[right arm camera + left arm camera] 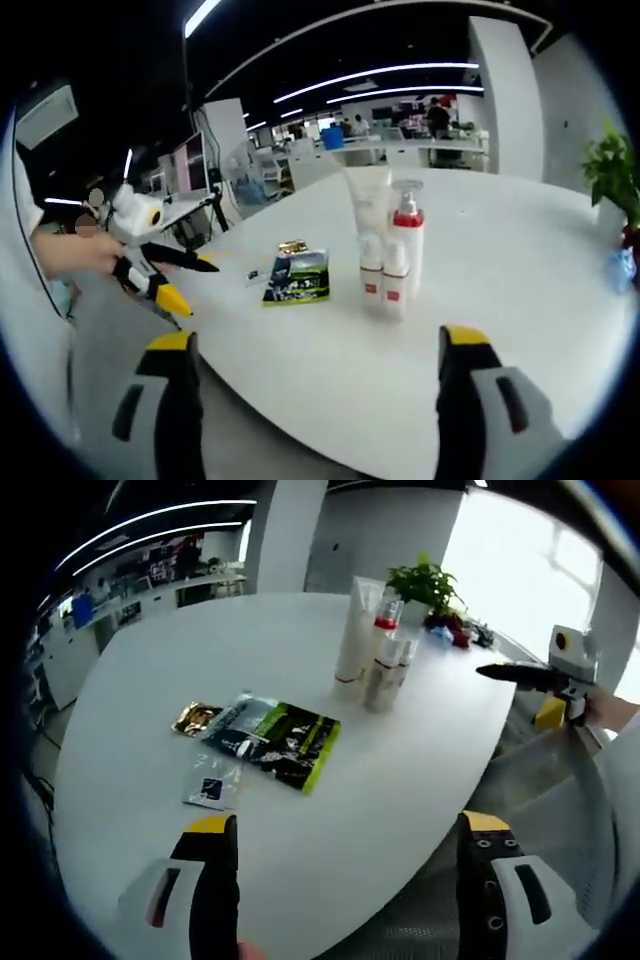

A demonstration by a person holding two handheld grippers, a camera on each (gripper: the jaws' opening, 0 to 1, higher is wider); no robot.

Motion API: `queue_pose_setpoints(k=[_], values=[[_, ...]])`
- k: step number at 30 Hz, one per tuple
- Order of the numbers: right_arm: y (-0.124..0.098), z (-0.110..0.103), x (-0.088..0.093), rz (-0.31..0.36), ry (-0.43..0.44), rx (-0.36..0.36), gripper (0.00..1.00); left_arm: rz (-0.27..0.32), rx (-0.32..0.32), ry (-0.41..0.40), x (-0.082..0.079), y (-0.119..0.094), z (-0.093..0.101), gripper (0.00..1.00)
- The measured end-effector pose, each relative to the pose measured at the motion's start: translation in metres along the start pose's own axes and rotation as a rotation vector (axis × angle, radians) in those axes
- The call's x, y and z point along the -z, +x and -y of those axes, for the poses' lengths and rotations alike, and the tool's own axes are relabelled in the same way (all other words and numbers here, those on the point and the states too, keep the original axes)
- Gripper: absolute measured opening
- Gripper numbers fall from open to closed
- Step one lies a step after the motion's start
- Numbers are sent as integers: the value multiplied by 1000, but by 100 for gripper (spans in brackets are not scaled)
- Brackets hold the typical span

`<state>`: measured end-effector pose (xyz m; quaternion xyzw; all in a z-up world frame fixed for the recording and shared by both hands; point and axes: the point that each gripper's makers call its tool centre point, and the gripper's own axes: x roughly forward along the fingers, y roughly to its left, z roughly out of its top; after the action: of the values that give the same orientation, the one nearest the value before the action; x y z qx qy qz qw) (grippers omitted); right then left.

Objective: Arrange the skincare products in the storage area until every visible bottle or jar stands upright without overlapping.

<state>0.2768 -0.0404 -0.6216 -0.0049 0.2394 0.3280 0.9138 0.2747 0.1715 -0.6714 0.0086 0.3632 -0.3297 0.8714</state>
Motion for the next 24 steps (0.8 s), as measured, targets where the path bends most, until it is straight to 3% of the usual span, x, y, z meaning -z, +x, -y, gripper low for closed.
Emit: queue_pose_setpoints(k=[7, 12, 18, 24], values=[[-1, -1, 0, 6, 3, -6, 100, -9, -31, -9, 11, -10, -1, 90], [-1, 0, 0, 23, -2, 2, 100, 14, -51, -8, 4, -12, -3, 93], [-2, 3, -2, 42, 22, 2, 100, -5, -56, -2, 7, -12, -2, 94], [-1, 0, 0, 27, 17, -10, 100, 6, -59, -13, 4, -9, -2, 96]])
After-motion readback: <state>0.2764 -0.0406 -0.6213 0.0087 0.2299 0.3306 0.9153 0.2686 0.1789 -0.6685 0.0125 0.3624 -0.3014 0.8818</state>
